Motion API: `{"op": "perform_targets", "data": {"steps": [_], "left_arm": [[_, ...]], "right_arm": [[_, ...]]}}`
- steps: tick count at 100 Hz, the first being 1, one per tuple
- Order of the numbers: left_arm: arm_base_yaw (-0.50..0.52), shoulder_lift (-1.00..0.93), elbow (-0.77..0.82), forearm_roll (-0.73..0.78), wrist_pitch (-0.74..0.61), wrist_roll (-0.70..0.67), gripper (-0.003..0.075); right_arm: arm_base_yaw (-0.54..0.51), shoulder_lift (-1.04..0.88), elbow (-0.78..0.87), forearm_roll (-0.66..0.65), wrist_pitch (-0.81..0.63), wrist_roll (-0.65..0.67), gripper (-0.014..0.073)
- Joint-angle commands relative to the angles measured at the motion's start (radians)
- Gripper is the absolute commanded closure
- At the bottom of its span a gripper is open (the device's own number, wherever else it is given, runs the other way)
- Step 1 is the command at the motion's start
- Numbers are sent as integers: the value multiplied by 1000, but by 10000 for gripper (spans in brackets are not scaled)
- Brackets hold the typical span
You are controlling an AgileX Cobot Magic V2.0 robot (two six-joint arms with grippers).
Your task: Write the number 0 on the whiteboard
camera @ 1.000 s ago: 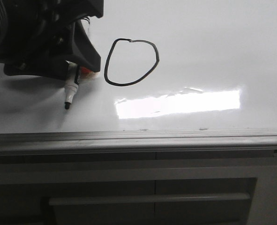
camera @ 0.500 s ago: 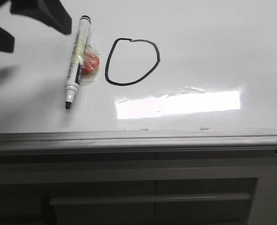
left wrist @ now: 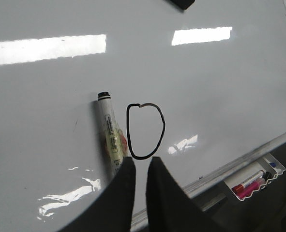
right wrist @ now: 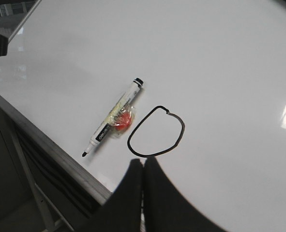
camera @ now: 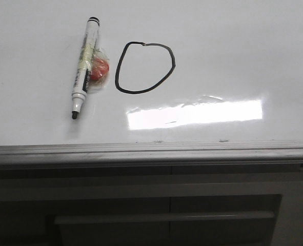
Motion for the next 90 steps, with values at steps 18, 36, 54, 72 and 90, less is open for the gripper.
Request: {"op": "perform_targets", "data": {"steps": [18, 36, 54, 72, 90], "left_arm": [[-26, -42, 32, 26, -31, 10, 740], [-26, -40, 32, 26, -31, 10, 740], [-26, -40, 32, 26, -31, 10, 740], [-26, -40, 33, 28, -35, 10, 740], [-26, -44, 41, 163, -23, 10, 740]], "right_arm": [[-8, -1, -24, 8, -27, -9, 662], [-8, -1, -24, 8, -27, -9, 662], [-8, -1, -24, 8, -27, -9, 662], [-8, -1, -24, 8, -27, -9, 662], [-8, -1, -24, 8, -27, -9, 662]]}}
